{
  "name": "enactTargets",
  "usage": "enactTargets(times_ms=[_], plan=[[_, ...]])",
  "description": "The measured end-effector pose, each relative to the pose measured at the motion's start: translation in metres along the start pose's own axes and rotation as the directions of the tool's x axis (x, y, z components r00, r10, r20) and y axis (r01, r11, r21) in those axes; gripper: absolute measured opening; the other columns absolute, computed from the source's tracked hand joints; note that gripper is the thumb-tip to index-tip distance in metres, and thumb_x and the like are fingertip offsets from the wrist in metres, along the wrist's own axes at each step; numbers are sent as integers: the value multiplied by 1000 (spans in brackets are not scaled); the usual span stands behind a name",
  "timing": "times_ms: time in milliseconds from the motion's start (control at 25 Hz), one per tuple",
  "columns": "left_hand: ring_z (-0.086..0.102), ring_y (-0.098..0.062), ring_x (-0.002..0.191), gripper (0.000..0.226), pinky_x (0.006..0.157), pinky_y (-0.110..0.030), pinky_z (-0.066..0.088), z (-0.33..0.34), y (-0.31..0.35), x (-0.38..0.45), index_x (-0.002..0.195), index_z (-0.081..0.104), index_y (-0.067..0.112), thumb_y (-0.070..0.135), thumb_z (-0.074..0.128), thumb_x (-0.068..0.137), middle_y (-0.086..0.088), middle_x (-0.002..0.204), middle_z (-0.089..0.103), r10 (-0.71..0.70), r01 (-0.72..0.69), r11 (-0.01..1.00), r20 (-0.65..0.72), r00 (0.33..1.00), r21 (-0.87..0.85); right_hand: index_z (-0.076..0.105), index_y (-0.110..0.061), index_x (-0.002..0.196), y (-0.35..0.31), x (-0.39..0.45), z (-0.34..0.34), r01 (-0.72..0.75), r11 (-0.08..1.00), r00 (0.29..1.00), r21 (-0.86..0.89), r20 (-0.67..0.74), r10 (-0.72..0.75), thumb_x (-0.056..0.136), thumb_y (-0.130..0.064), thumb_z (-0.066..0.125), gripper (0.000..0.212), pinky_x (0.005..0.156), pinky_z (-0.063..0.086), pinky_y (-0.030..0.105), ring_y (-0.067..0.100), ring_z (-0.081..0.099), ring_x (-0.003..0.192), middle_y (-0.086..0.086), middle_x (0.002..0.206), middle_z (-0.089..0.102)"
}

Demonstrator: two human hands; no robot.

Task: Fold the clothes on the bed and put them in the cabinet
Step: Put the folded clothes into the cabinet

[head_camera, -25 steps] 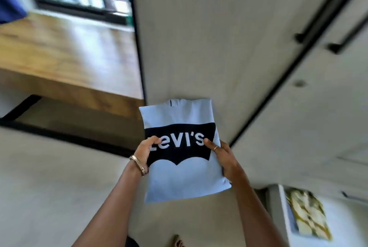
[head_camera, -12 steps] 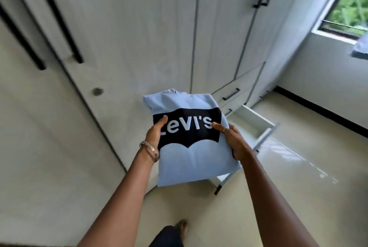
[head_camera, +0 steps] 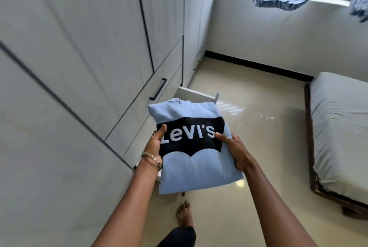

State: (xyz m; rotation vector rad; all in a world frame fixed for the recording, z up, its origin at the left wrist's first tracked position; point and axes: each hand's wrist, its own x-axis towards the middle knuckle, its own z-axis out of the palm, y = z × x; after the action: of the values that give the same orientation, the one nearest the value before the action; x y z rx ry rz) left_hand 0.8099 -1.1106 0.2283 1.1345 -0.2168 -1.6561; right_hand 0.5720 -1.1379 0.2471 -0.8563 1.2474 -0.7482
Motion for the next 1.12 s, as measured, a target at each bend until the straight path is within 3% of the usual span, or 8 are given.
enactTargets(times_ms=[160,360,520,720,840,1000,1120], plan=[[59,-44,112,42,98,-57,46,38,9,79,124,62,3,31,56,93,-25,123,62,-173,173,984,-7,985,50,63,-20,123,-15,64,-39,-85,995,995,42,-52,88,91,-19,65,32,73,57,37,32,72,92,9,106,74],[70,-37,84,31,75,-50,58,74,28,155,110,66,5,27,46,100,-22,103,70,-293,296,953,-43,955,70,59,-26,124,-43,139,-76,-172,985,984,7,-44,172,90,-20,68,36,82,58,43,30,72,95,4,109,74],[71,-38,76,34,62,-51,59,84,16,216,106,64,1,26,42,102,-25,95,71,-390,394,919,-161,907,-7,57,-29,127,-52,219,-99,-291,954,957,-70,-13,291,92,-11,66,41,87,57,47,28,72,97,2,110,74],[70,-39,84,37,70,-52,58,68,-16,335,118,62,-3,25,47,100,-29,106,67,-448,429,893,-385,807,-138,63,-25,120,-55,373,-116,-445,864,873,-236,99,477,94,-24,65,26,72,58,33,23,74,90,1,103,76],[71,-35,81,36,67,-46,60,48,-33,424,119,62,-1,25,43,102,-24,100,70,-468,408,884,-468,750,-230,66,-24,118,-40,492,-113,-436,815,834,-382,169,526,94,-35,64,27,65,58,26,17,74,86,-1,101,76],[65,-33,97,37,82,-48,56,2,-66,534,127,57,3,25,41,102,-20,119,63,-432,303,899,-525,733,-317,56,-34,131,26,640,-98,-335,804,828,-492,254,501,93,-22,67,42,87,56,38,18,69,102,-4,115,71],[70,-30,91,34,72,-44,60,-39,-96,589,122,59,7,26,38,102,-17,108,70,-393,233,910,-538,745,-342,51,-31,137,75,719,-75,-169,793,834,-586,344,432,94,-10,63,49,97,51,38,16,64,107,-3,120,66]])
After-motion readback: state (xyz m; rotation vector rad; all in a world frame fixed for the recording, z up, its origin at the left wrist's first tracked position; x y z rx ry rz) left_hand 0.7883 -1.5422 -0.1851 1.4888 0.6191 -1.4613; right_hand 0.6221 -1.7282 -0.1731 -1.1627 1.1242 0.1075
